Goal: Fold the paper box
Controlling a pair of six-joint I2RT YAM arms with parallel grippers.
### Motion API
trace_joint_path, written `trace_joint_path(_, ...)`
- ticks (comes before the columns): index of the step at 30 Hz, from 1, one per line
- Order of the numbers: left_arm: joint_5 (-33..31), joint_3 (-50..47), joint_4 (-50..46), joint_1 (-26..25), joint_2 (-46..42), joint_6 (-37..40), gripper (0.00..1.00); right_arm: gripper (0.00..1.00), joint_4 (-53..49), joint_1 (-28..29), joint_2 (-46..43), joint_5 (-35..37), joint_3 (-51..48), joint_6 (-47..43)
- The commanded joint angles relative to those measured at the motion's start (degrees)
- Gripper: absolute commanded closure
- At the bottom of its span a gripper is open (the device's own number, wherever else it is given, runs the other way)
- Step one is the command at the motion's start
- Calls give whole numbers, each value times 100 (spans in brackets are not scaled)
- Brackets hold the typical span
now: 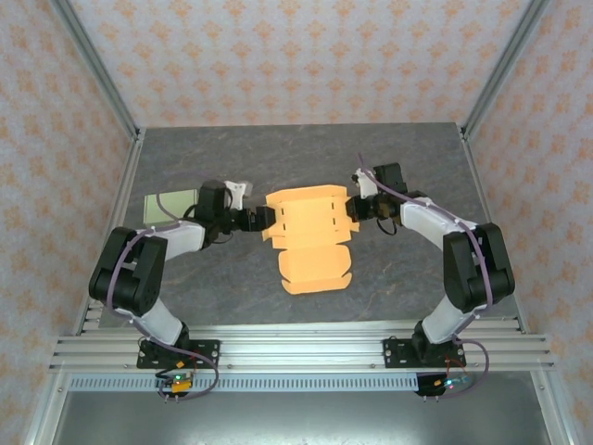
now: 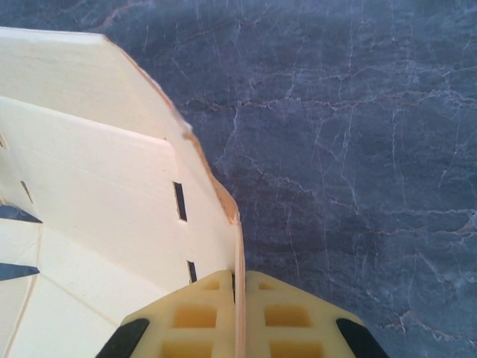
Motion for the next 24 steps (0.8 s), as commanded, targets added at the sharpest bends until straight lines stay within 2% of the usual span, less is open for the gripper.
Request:
trace_joint_path(1, -320, -136, 1307, -165, 58, -251, 12, 98, 510, -24, -148, -42, -93, 161)
trace_joint_path(4, -420, 183, 852, -304, 269, 75, 42, 96, 640, -20, -202, -80, -201, 144)
trace_joint_path(8, -400, 340, 959, -322, 598, 41, 72, 93, 695, -20, -280, -3, -283, 190)
trace_joint_path(10, -401, 336, 999, -324, 623, 38, 96, 84, 693, -20, -346, 79, -324, 249)
trace_joint_path(11, -416, 337, 987, -328, 604, 42, 100, 79, 677, -20, -392, 171, -335, 300)
trace_joint_path(12, -418, 338, 966, -333, 578, 56, 100, 68, 654, -20, -481, 298, -362, 347)
trace_joint_path(14, -474, 355, 816, -328, 512, 103, 100, 58, 658, -20, -709, 574, -450, 479)
trace_joint_path(20, -622, 335, 563, -474, 264, 412, 100, 50, 561, -15, -1644, 1146, -452, 505)
trace_joint_path(22, -642, 428, 306, -601, 157, 685, 100, 50, 727, 1, -1906, 868, -563, -142)
trace_joint_path(23, -649, 438, 230, -672, 95, 837, 100, 50, 838, 67, -2000, 470, -642, -895)
trace_joint_path(24, -644, 431, 196, -745, 37, 965, 100, 49, 909, 191, -2036, 422, -652, -1573)
